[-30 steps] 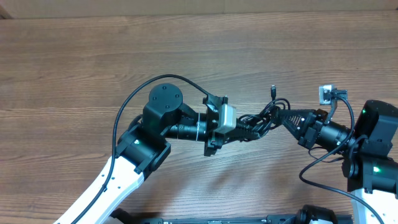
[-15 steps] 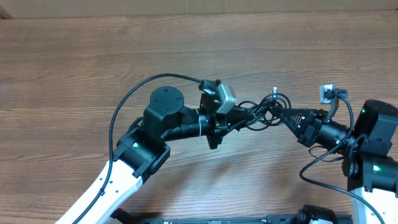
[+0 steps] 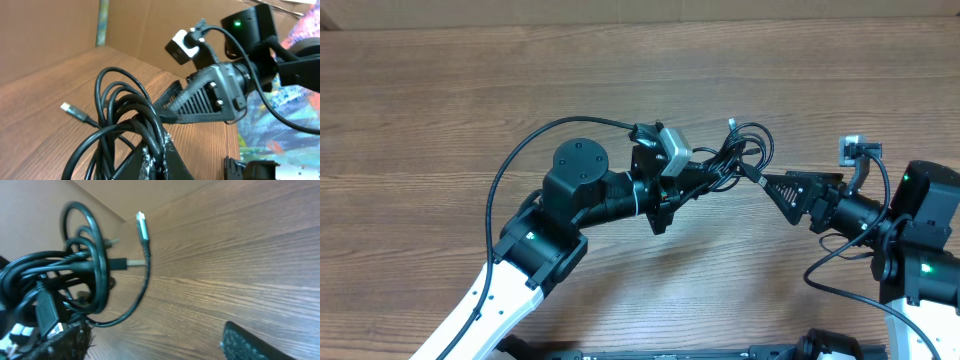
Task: Untangle cables
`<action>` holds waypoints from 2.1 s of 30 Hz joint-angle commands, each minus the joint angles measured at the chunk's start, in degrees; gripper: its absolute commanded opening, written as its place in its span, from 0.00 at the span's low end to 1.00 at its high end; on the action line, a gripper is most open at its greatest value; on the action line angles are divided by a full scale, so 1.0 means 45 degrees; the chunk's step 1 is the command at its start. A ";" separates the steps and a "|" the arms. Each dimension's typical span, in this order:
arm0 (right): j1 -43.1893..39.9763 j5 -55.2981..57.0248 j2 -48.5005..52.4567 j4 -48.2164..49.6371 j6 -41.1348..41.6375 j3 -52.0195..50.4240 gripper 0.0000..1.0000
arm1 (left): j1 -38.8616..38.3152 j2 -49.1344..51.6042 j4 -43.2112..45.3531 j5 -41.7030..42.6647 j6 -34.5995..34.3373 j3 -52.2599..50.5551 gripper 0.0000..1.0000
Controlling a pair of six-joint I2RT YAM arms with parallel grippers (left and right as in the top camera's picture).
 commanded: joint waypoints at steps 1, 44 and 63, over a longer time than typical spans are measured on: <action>0.0024 -0.0243 -0.0058 0.0039 -0.0024 -0.0039 0.85 | -0.0005 -0.0199 -0.0058 0.0699 0.1030 0.0355 0.04; 0.0044 -0.4255 -0.0058 0.1909 0.1350 -0.0039 0.43 | -0.2365 0.0267 -0.0549 -0.1719 0.7606 0.0355 0.04; 0.0049 -0.4245 -0.0053 0.1899 0.1345 -0.0039 0.04 | -0.2365 0.0559 0.1511 -0.1447 0.6125 0.0355 0.04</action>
